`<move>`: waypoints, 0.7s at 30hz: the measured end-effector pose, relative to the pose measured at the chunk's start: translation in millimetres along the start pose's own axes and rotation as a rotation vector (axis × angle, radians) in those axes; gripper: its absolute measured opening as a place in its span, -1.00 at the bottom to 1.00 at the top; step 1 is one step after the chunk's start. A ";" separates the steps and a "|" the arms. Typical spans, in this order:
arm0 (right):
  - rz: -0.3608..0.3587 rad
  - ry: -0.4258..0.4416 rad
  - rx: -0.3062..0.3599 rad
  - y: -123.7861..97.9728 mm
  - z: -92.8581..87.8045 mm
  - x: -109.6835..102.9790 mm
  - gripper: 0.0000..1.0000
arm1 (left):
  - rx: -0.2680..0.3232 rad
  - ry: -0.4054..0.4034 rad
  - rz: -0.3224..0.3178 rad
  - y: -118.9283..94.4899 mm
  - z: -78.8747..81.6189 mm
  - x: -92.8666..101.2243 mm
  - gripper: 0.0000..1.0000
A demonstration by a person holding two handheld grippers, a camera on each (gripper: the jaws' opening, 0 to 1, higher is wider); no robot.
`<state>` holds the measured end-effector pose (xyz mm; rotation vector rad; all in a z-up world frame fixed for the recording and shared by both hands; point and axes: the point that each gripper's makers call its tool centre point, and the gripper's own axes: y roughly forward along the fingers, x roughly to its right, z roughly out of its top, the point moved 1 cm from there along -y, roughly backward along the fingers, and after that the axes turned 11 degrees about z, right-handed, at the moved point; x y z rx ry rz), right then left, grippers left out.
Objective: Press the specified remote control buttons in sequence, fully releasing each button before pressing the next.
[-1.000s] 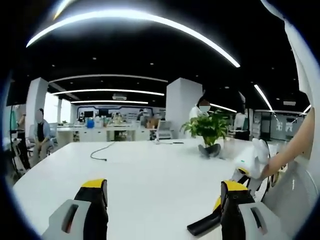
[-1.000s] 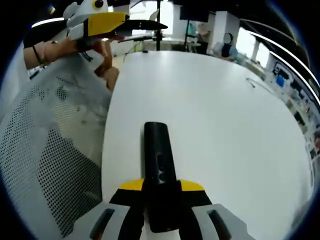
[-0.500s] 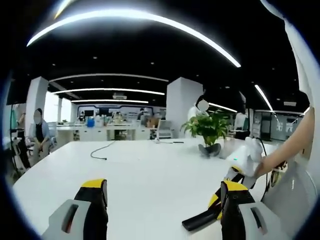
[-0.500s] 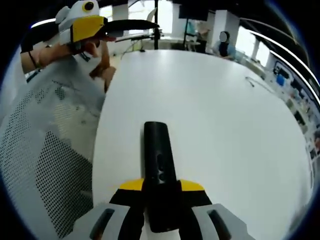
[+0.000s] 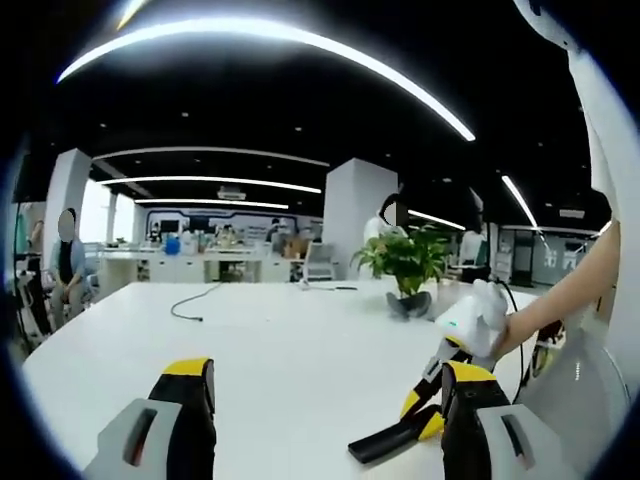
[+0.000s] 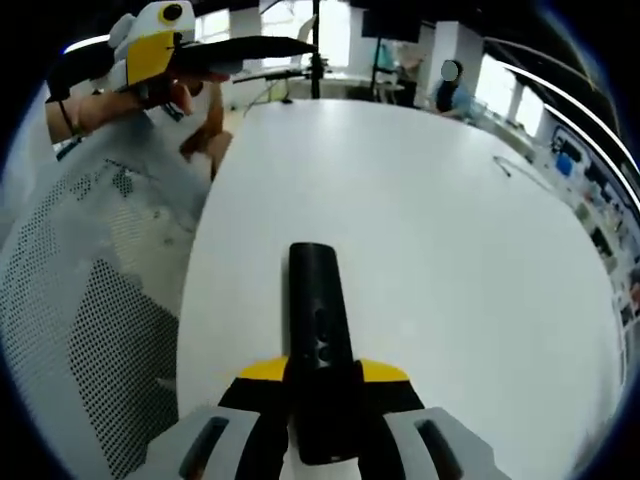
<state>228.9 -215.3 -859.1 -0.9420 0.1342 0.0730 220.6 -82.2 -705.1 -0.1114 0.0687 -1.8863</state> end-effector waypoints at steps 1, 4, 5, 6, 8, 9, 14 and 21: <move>0.005 -0.009 -0.004 0.0 -0.1 0.1 -0.57 | -0.003 0.003 -0.006 0.1 -0.6 1.2 0.94; -0.001 0.000 -0.005 0.1 0.0 -0.1 -0.57 | -0.008 0.010 -0.020 0.5 -1.8 4.2 0.94; -0.002 0.001 -0.005 0.1 0.0 -0.1 -0.57 | -0.015 0.011 -0.024 0.6 -3.1 4.9 0.93; -0.002 0.004 -0.005 0.0 0.0 0.0 -0.57 | -0.018 0.013 -0.026 0.7 -3.7 5.4 0.93; -0.003 0.007 -0.002 0.1 -0.1 0.3 -0.57 | -0.018 0.019 -0.027 0.6 -3.9 6.1 0.93; -0.003 0.007 -0.001 0.1 -0.2 0.3 -0.57 | -0.017 0.020 -0.027 0.4 -3.7 6.2 0.93; -0.004 0.013 0.002 0.0 0.4 0.5 -0.57 | -0.017 0.020 -0.028 -0.1 -3.6 6.4 0.93; 0.017 0.052 0.017 -1.5 1.4 2.2 -0.58 | -0.027 0.027 -0.040 -0.1 -5.7 8.7 0.92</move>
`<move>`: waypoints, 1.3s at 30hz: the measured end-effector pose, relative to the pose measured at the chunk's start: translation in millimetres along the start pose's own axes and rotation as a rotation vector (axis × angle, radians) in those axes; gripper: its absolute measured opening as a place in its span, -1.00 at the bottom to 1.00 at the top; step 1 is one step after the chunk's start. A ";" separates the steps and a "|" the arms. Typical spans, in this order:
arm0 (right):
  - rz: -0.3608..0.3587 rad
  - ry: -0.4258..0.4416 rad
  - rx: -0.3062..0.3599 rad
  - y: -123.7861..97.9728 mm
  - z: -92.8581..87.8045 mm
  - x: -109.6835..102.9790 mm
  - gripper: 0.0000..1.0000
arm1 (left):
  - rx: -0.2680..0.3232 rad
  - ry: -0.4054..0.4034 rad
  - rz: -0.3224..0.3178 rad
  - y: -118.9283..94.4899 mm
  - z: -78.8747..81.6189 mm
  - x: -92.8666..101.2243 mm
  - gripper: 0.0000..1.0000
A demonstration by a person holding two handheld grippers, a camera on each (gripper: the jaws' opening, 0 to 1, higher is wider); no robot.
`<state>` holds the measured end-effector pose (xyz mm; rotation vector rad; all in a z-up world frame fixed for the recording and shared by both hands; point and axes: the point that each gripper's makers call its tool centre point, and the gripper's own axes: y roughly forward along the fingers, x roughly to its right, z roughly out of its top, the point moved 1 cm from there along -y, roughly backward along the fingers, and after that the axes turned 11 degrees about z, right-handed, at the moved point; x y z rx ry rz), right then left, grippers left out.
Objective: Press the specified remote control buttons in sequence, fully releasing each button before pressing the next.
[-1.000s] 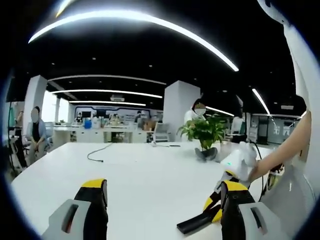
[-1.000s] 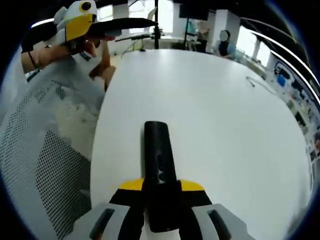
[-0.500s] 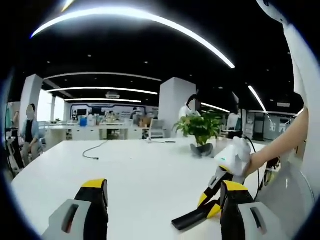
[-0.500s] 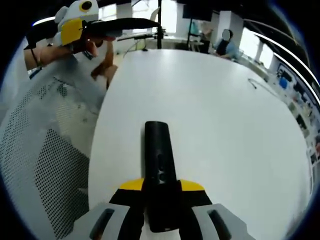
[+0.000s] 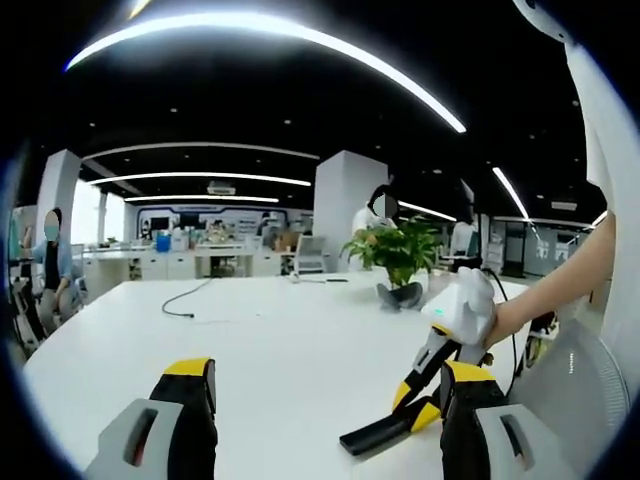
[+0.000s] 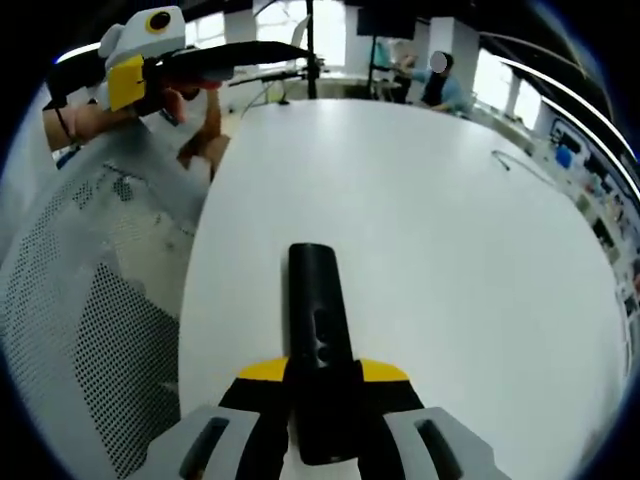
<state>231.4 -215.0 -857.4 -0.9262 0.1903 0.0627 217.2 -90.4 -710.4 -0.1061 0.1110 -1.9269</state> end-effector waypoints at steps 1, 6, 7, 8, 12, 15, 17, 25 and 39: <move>0.002 0.002 0.002 0.0 0.0 0.1 -0.58 | -0.001 0.001 0.000 0.1 -0.2 0.1 0.92; -0.012 -0.037 -0.030 1.3 0.3 4.0 -0.58 | -0.007 0.002 0.002 0.3 -1.5 -0.7 0.92; -0.011 -0.045 -0.036 1.1 0.6 4.8 -0.58 | -0.009 0.002 0.003 0.4 -1.9 -0.8 0.92; -0.011 -0.051 -0.037 0.9 0.7 5.9 -0.58 | -0.010 0.002 0.003 0.4 -2.1 -0.7 0.92; -0.014 -0.053 -0.037 0.2 1.1 12.1 -0.58 | -0.020 0.003 -0.002 0.9 -3.9 0.0 0.91; -0.014 -0.052 -0.037 -0.9 1.7 17.1 -0.58 | -0.029 0.013 -0.006 1.3 -5.9 1.3 0.91; -0.012 -0.056 -0.041 -1.6 1.9 20.2 -0.58 | -0.032 0.018 -0.007 1.5 -6.3 1.8 0.91; 0.002 -0.070 -0.070 -4.4 3.3 37.4 -0.58 | -0.037 0.014 0.001 1.8 -7.2 -0.1 0.91; 0.001 -0.059 -0.068 -10.4 5.0 64.8 -0.58 | -0.059 0.018 -0.004 2.4 -11.1 0.7 0.91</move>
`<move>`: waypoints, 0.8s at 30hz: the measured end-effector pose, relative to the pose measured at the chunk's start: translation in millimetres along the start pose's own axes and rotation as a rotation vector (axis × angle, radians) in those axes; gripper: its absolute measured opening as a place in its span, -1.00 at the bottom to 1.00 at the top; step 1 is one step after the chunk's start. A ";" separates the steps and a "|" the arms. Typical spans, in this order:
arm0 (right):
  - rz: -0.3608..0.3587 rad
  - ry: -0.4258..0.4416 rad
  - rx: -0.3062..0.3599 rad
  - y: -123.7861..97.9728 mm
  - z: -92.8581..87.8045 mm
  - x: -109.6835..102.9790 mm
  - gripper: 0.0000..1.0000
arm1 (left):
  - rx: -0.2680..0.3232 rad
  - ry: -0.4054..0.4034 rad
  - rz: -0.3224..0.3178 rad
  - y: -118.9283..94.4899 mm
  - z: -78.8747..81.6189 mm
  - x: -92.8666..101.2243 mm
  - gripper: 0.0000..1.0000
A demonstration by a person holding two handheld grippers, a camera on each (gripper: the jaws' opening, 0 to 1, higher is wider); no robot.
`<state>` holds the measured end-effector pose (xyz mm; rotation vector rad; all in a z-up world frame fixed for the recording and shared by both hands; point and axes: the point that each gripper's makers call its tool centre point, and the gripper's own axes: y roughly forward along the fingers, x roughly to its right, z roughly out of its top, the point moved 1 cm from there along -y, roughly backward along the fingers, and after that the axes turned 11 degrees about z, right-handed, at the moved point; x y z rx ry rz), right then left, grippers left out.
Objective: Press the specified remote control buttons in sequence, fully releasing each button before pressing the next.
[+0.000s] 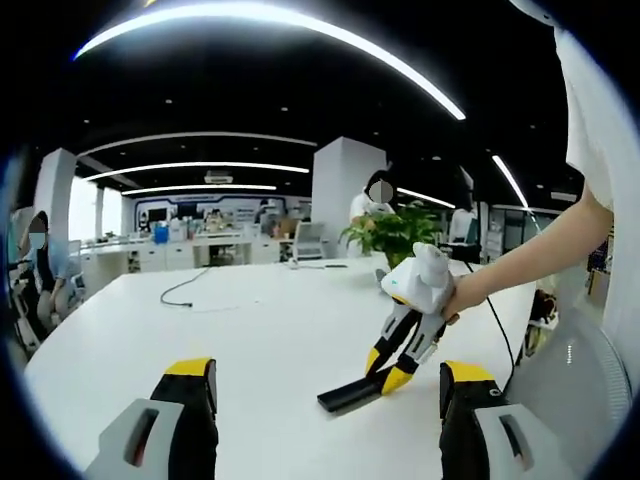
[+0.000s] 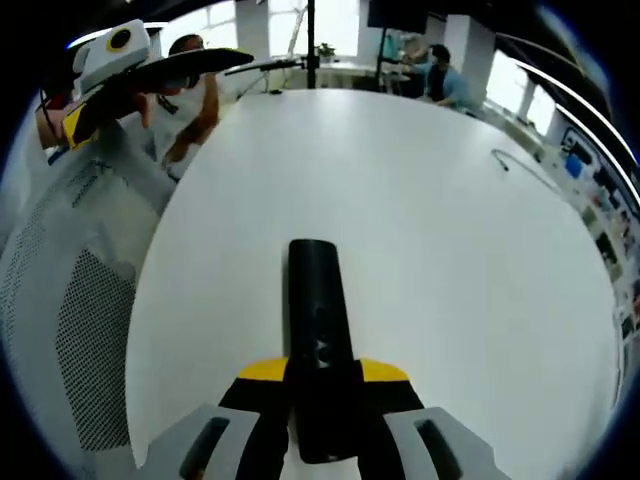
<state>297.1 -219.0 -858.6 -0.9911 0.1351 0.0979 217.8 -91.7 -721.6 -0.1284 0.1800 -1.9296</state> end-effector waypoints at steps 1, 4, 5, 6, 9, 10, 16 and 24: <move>-0.001 0.002 0.002 -0.4 0.0 1.6 -0.58 | -0.001 0.001 0.000 0.0 -0.1 -0.1 0.91; -0.005 0.006 0.006 -1.2 0.3 7.2 -0.58 | -0.001 -0.002 0.001 0.2 -0.2 -0.4 0.91; -0.006 0.006 0.006 -1.4 0.3 9.0 -0.58 | 0.000 -0.003 0.001 0.2 -0.1 -0.6 0.91; -0.005 0.006 0.007 -1.7 0.3 10.7 -0.58 | -0.001 -0.004 0.002 0.2 -0.3 -0.8 0.91; -0.008 0.007 0.007 -2.9 0.4 16.7 -0.58 | -0.002 -0.005 0.002 0.0 -0.5 -0.8 0.91; -0.008 0.007 0.007 -3.3 0.6 17.8 -0.58 | -0.002 -0.004 0.003 0.1 -0.5 -0.9 0.91; -0.006 0.000 -0.002 -5.4 0.8 27.7 -0.58 | -0.001 -0.011 0.006 0.1 -0.5 -1.9 0.91; -0.005 0.002 -0.010 -9.0 0.2 44.2 -0.58 | -0.005 -0.012 0.006 0.3 -1.5 -2.4 0.90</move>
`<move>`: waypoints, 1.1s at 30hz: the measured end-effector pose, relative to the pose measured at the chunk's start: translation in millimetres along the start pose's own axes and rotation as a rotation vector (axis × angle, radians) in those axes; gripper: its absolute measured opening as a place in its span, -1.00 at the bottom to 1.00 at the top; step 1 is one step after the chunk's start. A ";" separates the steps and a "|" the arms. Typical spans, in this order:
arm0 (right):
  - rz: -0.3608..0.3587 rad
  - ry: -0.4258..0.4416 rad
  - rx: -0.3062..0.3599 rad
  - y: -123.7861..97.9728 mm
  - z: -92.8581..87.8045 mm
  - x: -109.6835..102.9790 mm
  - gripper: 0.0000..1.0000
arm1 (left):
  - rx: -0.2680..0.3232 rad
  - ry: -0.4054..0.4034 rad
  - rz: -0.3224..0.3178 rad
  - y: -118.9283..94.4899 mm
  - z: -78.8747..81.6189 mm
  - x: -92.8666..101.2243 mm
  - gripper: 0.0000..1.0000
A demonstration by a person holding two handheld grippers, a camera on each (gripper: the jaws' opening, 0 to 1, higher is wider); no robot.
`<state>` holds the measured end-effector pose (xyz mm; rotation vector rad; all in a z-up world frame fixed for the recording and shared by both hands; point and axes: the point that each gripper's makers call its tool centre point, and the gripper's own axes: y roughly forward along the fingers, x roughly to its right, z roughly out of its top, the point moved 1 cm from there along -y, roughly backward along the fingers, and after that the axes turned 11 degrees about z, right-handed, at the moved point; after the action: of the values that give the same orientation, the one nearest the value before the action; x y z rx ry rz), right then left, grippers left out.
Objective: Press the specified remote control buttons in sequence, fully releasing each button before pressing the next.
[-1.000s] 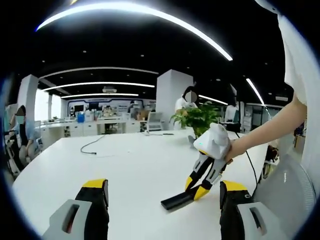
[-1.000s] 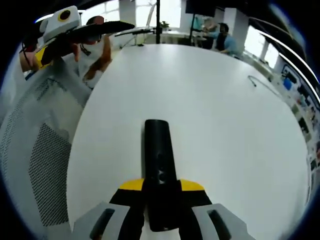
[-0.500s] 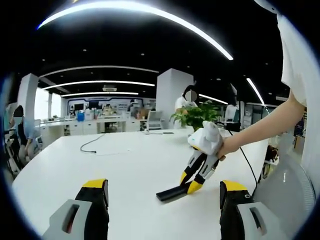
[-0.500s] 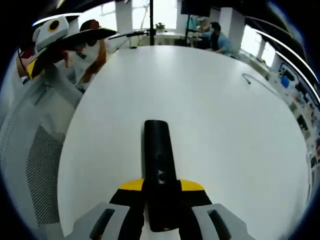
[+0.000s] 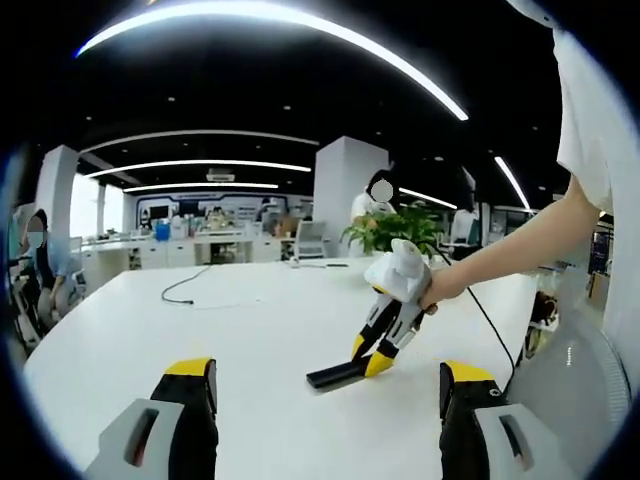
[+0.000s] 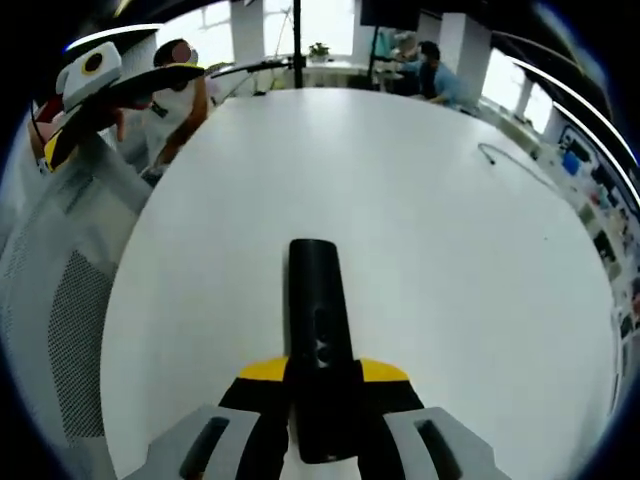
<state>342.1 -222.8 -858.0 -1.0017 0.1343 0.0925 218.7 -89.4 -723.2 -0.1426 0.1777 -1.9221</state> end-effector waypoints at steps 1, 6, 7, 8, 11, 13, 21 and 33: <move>0.000 0.000 0.000 -0.4 0.1 1.6 -0.58 | -0.001 0.000 0.000 0.0 -0.1 -0.1 0.90; 0.002 -0.002 -0.006 -1.6 0.4 9.9 -0.58 | -0.003 0.000 0.001 0.3 -0.7 -0.4 0.90; 0.003 -0.001 -0.006 -1.9 0.4 11.3 -0.58 | -0.004 -0.001 0.001 0.3 -0.8 -0.4 0.90; 0.003 -0.002 -0.007 -2.0 0.2 13.4 -0.58 | -0.004 -0.001 0.001 0.4 -0.9 -0.5 0.90; 0.004 -0.004 -0.011 -2.4 0.4 17.6 -0.58 | -0.007 -0.001 0.001 0.5 -1.5 -0.3 0.90; 0.006 -0.006 -0.013 -3.2 0.9 21.1 -0.58 | -0.012 0.004 -0.003 0.7 -2.3 0.9 0.90; 0.005 -0.010 -0.001 -4.0 2.0 31.2 -0.58 | -0.020 0.006 -0.006 1.2 -3.9 1.0 0.90; 0.005 -0.005 0.016 -5.1 2.8 35.3 -0.57 | -0.027 0.005 -0.011 1.5 -4.8 1.7 0.90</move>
<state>377.8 -222.6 -857.7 -0.9849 0.1332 0.0982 218.6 -91.2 -728.2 -0.1568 0.2069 -1.9318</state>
